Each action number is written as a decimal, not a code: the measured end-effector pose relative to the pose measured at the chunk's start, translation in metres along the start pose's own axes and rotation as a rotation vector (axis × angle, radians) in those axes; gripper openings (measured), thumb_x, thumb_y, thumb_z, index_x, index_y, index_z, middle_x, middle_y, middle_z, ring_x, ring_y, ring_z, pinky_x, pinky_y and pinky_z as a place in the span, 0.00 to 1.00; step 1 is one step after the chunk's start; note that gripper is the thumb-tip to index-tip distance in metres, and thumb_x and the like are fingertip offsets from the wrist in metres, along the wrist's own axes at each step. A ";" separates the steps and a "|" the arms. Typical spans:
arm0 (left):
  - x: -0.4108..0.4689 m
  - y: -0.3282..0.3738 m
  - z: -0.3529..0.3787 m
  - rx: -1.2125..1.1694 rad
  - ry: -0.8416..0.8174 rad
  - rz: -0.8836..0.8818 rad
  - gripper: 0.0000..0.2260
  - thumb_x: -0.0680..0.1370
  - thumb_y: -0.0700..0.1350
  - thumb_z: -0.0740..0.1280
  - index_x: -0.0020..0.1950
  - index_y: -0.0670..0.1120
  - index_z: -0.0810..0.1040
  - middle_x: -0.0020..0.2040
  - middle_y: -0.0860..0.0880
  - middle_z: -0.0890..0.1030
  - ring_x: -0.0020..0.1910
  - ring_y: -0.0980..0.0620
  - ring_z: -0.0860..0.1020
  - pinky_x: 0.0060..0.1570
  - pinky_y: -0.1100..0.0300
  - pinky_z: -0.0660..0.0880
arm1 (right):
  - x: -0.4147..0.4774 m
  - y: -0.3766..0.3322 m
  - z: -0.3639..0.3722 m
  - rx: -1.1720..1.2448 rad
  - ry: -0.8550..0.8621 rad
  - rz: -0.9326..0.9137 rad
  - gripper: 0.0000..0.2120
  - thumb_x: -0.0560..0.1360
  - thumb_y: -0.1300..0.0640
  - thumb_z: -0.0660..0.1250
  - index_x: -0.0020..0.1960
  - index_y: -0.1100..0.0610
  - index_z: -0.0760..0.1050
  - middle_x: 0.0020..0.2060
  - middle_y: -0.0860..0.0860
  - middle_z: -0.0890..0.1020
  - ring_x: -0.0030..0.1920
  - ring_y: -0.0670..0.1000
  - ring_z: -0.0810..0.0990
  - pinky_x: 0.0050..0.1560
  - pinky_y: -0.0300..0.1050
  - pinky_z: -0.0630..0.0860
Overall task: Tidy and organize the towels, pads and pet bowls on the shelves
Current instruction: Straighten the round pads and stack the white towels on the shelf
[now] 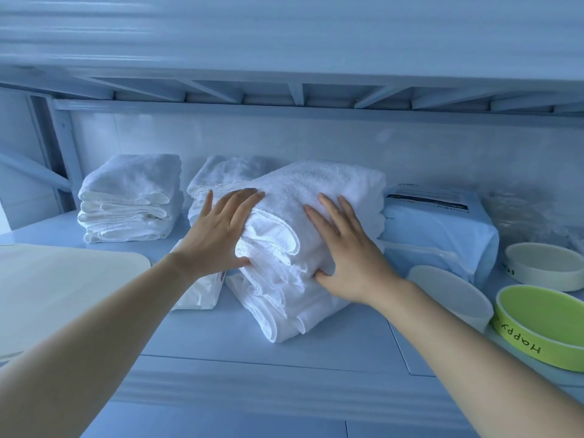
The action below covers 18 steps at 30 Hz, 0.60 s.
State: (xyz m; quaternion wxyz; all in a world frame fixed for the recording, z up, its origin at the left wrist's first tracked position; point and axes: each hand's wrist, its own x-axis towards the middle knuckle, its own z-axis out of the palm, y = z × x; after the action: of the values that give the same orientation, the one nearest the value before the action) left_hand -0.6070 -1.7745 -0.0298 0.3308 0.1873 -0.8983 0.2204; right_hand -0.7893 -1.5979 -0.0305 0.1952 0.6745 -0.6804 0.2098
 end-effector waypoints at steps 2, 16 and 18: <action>0.000 0.000 0.003 0.030 0.020 0.028 0.58 0.52 0.51 0.81 0.74 0.44 0.52 0.70 0.41 0.64 0.68 0.43 0.62 0.67 0.37 0.59 | 0.001 0.004 0.002 0.019 0.031 -0.016 0.45 0.69 0.50 0.71 0.76 0.48 0.46 0.76 0.47 0.44 0.75 0.52 0.37 0.69 0.44 0.57; -0.004 0.008 0.010 0.070 0.187 0.126 0.50 0.51 0.44 0.76 0.70 0.42 0.60 0.63 0.42 0.69 0.60 0.41 0.68 0.62 0.39 0.65 | -0.006 0.021 0.012 0.266 0.224 -0.027 0.36 0.62 0.57 0.74 0.68 0.48 0.66 0.70 0.43 0.63 0.74 0.47 0.55 0.65 0.39 0.60; -0.005 0.013 0.006 0.090 0.193 0.139 0.49 0.51 0.45 0.76 0.70 0.43 0.61 0.63 0.42 0.70 0.60 0.41 0.68 0.61 0.40 0.65 | -0.010 0.028 0.012 0.296 0.238 -0.043 0.34 0.62 0.56 0.73 0.66 0.48 0.68 0.69 0.42 0.65 0.73 0.46 0.57 0.66 0.33 0.58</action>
State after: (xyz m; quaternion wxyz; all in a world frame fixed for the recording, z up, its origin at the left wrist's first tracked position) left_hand -0.6123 -1.7660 -0.0404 0.3908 0.1171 -0.8622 0.3002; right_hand -0.8167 -1.5962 -0.0463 0.1775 0.6806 -0.5997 0.3816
